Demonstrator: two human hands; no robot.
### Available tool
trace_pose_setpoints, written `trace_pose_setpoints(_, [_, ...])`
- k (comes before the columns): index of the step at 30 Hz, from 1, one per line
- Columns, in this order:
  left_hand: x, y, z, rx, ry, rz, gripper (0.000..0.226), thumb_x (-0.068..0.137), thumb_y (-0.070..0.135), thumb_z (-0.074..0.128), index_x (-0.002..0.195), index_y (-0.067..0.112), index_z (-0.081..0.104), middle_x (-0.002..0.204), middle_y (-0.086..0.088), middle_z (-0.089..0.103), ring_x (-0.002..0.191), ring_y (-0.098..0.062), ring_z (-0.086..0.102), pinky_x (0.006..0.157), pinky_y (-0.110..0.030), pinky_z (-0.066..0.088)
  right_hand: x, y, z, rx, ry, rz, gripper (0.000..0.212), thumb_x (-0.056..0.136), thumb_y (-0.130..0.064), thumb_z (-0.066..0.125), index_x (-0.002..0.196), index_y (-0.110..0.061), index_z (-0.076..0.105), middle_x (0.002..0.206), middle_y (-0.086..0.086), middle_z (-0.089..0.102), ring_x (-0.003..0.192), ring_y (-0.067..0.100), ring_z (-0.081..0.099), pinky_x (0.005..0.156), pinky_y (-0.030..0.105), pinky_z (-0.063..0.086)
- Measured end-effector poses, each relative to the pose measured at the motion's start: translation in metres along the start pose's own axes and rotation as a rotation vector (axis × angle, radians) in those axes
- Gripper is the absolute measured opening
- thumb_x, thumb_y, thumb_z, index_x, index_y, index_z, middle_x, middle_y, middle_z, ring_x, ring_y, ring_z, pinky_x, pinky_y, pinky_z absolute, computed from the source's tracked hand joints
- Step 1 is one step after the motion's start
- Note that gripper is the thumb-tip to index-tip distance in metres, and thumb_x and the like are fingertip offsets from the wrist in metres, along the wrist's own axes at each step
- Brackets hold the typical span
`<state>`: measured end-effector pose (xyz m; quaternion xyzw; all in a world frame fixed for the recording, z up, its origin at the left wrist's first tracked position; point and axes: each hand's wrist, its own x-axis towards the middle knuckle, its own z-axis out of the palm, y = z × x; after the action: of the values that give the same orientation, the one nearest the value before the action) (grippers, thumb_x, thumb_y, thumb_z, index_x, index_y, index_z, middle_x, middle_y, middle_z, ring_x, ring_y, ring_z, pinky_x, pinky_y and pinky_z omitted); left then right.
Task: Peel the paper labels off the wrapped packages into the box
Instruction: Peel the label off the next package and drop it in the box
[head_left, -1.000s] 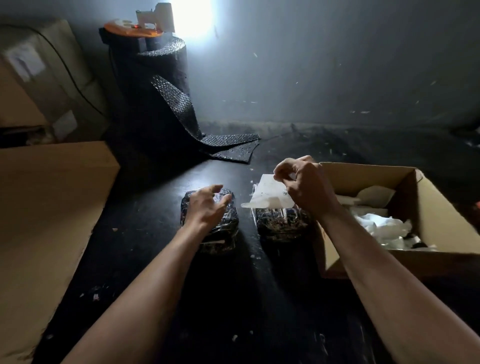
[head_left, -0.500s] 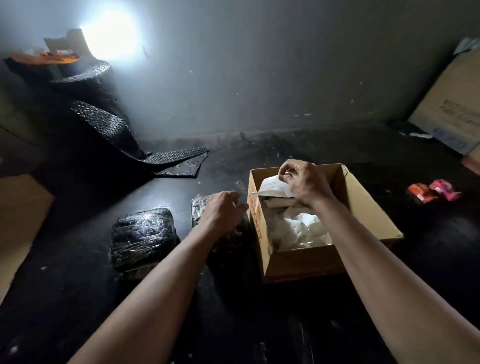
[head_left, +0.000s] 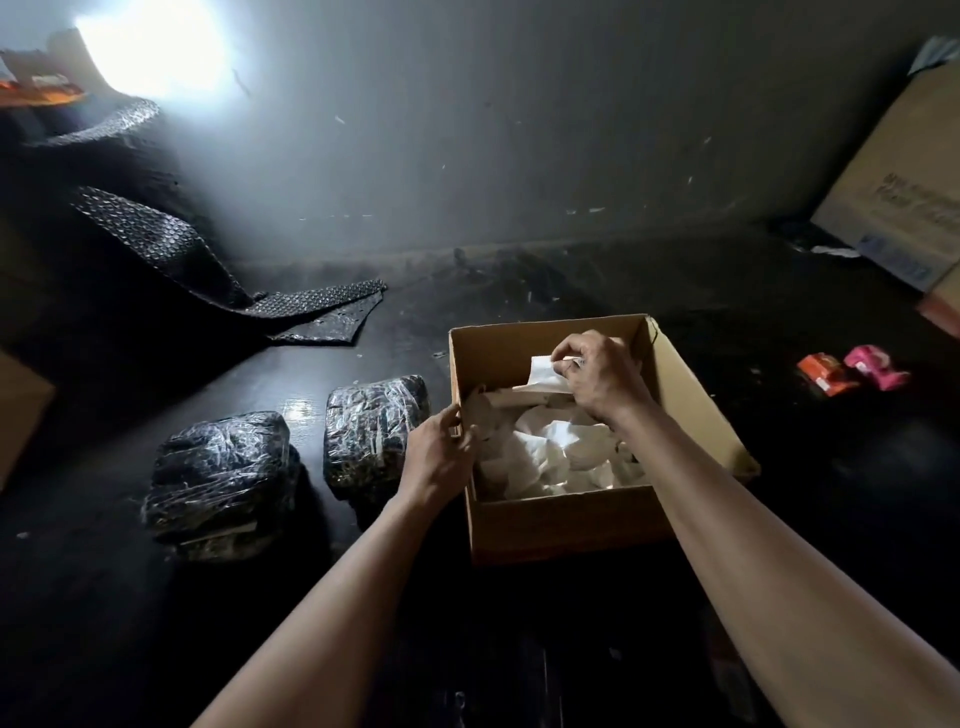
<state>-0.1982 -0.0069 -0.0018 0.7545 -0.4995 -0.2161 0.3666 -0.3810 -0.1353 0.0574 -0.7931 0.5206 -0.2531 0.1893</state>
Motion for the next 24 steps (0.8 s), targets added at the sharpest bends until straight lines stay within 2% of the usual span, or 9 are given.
trace_pose_setpoints(4, [-0.005, 0.004, 0.013, -0.079, 0.053, -0.045, 0.049, 0.097, 0.018, 0.053, 0.143, 0.037, 0.052, 0.098, -0.003, 0.073, 0.082, -0.021, 0.067, 0.067, -0.026, 0.041, 0.006, 0.007, 0.007, -0.006, -0.014, -0.004, 0.009, 0.089, -0.023, 0.071, 0.083, -0.028, 0.073, 0.113, -0.003, 0.065, 0.115, 0.021, 0.055, 0.093, 0.041, 0.046])
trace_pose_setpoints(7, [-0.012, 0.009, 0.02, -0.176, 0.074, -0.12, 0.052, 0.102, 0.016, 0.046, 0.15, 0.035, 0.043, 0.099, -0.003, 0.067, 0.074, -0.014, 0.058, 0.059, -0.006, 0.038, 0.006, 0.011, 0.011, -0.023, -0.04, 0.019, 0.008, 0.09, -0.024, 0.072, 0.084, -0.027, 0.076, 0.117, -0.005, 0.054, 0.113, 0.013, 0.045, 0.094, 0.041, 0.038])
trace_pose_setpoints(9, [-0.012, 0.007, 0.023, -0.19, 0.087, -0.146, 0.053, 0.103, 0.016, 0.045, 0.152, 0.033, 0.039, 0.106, -0.002, 0.066, 0.081, -0.014, 0.057, 0.06, -0.001, 0.037, 0.005, 0.015, 0.013, -0.018, -0.033, -0.005, 0.01, 0.092, -0.02, 0.07, 0.086, -0.027, 0.075, 0.113, -0.002, 0.062, 0.111, 0.019, 0.053, 0.09, 0.039, 0.042])
trace_pose_setpoints(12, [-0.01, 0.003, 0.025, -0.18, 0.084, -0.171, 0.054, 0.103, 0.019, 0.045, 0.153, 0.036, 0.038, 0.117, -0.015, 0.071, 0.077, -0.015, 0.057, 0.06, -0.002, 0.037, 0.005, 0.017, 0.013, -0.069, -0.026, -0.03, 0.011, 0.095, -0.021, 0.064, 0.092, -0.029, 0.071, 0.105, -0.003, 0.074, 0.108, 0.023, 0.059, 0.093, 0.044, 0.044])
trace_pose_setpoints(14, [-0.011, 0.006, 0.025, -0.205, 0.088, -0.192, 0.054, 0.102, 0.02, 0.045, 0.152, 0.04, 0.039, 0.121, -0.013, 0.07, 0.074, -0.007, 0.058, 0.06, 0.0, 0.037, 0.006, 0.017, 0.012, -0.109, -0.033, -0.034, 0.003, 0.093, -0.029, 0.066, 0.095, -0.03, 0.067, 0.1, -0.005, 0.076, 0.106, 0.024, 0.062, 0.094, 0.047, 0.044])
trace_pose_setpoints(17, [-0.014, 0.008, 0.024, -0.23, 0.099, -0.19, 0.054, 0.102, 0.019, 0.046, 0.151, 0.041, 0.041, 0.125, -0.007, 0.07, 0.073, -0.001, 0.057, 0.061, 0.001, 0.037, 0.006, 0.016, 0.012, -0.077, -0.061, -0.035, 0.016, 0.086, -0.032, 0.073, 0.096, -0.031, 0.061, 0.097, -0.002, 0.075, 0.096, 0.025, 0.069, 0.091, 0.047, 0.052])
trace_pose_setpoints(19, [-0.014, 0.009, 0.024, -0.231, 0.1, -0.197, 0.054, 0.101, 0.021, 0.046, 0.15, 0.044, 0.041, 0.127, -0.006, 0.069, 0.079, -0.004, 0.057, 0.063, 0.001, 0.037, 0.009, 0.016, 0.012, -0.056, -0.068, -0.033, 0.012, 0.085, -0.033, 0.075, 0.092, -0.03, 0.067, 0.098, 0.003, 0.074, 0.092, 0.024, 0.069, 0.084, 0.045, 0.057])
trace_pose_setpoints(22, [-0.016, 0.011, 0.023, -0.23, 0.101, -0.202, 0.053, 0.102, 0.021, 0.046, 0.149, 0.044, 0.041, 0.121, -0.007, 0.071, 0.072, 0.003, 0.056, 0.064, 0.0, 0.038, 0.014, 0.019, 0.012, -0.059, -0.082, -0.05, 0.003, 0.085, -0.033, 0.074, 0.084, -0.03, 0.074, 0.1, 0.003, 0.069, 0.095, 0.021, 0.062, 0.084, 0.039, 0.055])
trace_pose_setpoints(24, [-0.017, 0.011, 0.024, -0.239, 0.1, -0.199, 0.052, 0.102, 0.023, 0.046, 0.15, 0.043, 0.04, 0.124, -0.008, 0.07, 0.078, -0.005, 0.059, 0.065, -0.004, 0.039, 0.015, 0.019, 0.013, -0.051, -0.083, -0.069, 0.005, 0.086, -0.027, 0.075, 0.082, -0.024, 0.077, 0.097, -0.001, 0.061, 0.098, 0.019, 0.056, 0.085, 0.036, 0.052])
